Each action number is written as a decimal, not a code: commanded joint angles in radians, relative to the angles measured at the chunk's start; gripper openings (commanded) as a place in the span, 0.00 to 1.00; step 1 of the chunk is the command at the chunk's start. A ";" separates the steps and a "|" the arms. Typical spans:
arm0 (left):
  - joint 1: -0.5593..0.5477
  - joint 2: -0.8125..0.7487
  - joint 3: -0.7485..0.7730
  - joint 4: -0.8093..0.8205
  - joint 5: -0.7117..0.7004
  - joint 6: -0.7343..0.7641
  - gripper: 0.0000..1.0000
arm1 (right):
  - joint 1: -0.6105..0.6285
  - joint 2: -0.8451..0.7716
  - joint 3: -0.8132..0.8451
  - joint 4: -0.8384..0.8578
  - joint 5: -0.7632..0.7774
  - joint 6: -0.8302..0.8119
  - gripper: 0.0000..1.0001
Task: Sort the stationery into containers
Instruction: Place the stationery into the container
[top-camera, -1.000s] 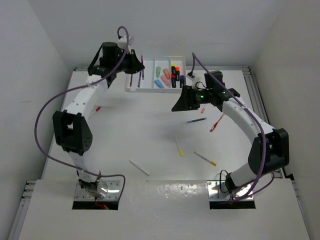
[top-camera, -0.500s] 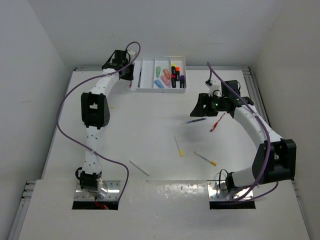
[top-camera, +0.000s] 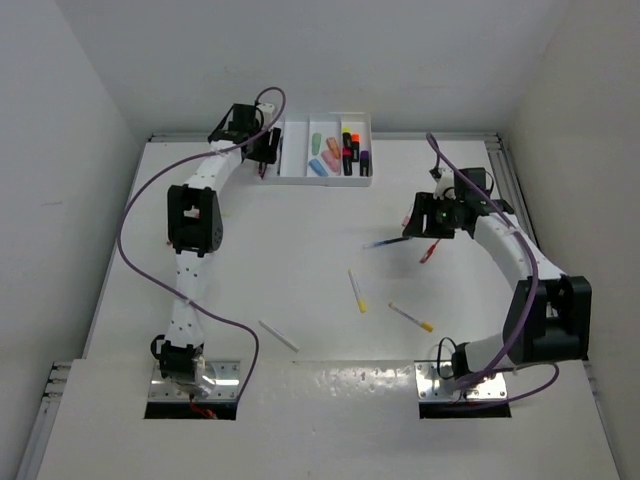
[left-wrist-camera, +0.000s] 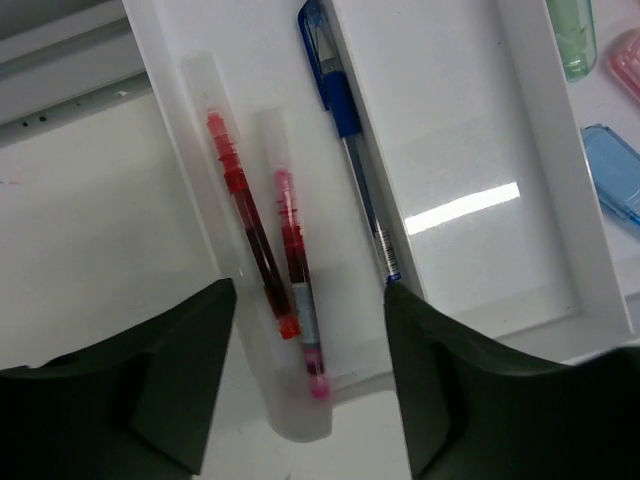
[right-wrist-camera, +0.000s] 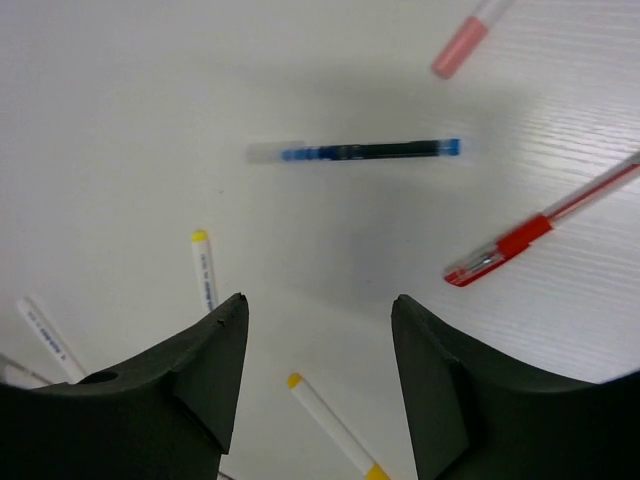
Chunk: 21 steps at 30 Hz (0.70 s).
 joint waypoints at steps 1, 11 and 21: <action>-0.001 -0.026 0.014 0.061 -0.023 -0.009 0.71 | -0.024 0.024 -0.017 0.032 0.122 0.024 0.58; 0.040 -0.305 -0.174 0.160 0.055 -0.072 0.73 | -0.006 0.076 -0.053 0.129 0.306 0.024 0.46; 0.061 -0.753 -0.630 0.079 0.285 0.047 0.73 | 0.120 0.155 0.033 0.112 0.343 -0.106 0.52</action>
